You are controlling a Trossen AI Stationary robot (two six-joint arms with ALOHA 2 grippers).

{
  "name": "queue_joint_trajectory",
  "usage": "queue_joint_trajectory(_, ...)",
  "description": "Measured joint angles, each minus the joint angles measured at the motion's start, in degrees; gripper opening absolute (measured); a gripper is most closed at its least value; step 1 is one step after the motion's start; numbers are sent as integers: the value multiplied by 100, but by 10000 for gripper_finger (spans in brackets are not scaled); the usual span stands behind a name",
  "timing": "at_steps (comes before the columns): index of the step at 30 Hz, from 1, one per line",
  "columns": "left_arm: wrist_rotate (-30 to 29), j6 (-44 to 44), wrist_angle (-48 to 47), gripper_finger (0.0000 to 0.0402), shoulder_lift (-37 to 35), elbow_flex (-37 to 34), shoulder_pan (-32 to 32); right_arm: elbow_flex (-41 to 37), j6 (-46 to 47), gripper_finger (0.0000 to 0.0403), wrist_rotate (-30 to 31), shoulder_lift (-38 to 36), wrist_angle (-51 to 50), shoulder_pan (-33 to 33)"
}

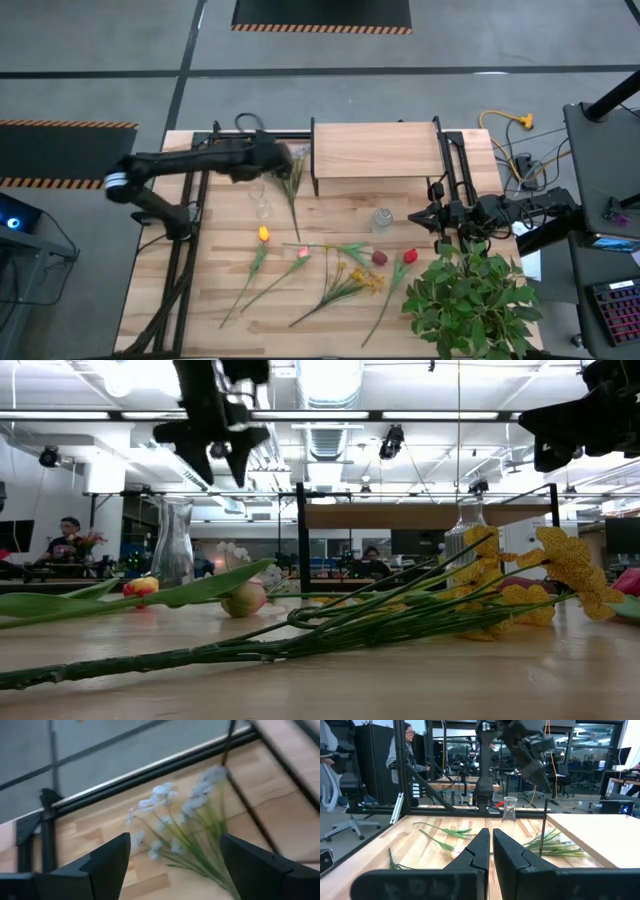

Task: Pick and place flowers into a vace then onto a shelf
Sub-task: Put the white flowers into the left transparent vase

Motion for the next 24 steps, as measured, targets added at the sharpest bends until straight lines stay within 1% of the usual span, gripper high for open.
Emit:
queue_joint_trajectory(5,48,76,-377,289,1009,920,61,0,-16,13,-2,0,0,0)
queue_joint_trajectory(7,61,94,-662,289,1370,1268,159,0,-15,13,-3,0,-2,0)
queue_joint_trajectory(10,121,-160,-1211,289,1768,1701,312,0,17,13,-4,0,-7,0)
queue_joint_trajectory(12,140,-246,-1369,289,1916,1833,382,0,52,13,-4,0,-10,0)
queue_joint_trajectory(16,206,-268,-1242,289,1977,1712,461,0,55,13,-4,7,-13,4)
queue_joint_trajectory(20,526,-350,-975,289,1923,1310,568,0,56,13,-5,7,-15,4)
queue_joint_trajectory(24,694,-463,-721,289,1904,943,663,1,46,13,-6,7,-15,4)
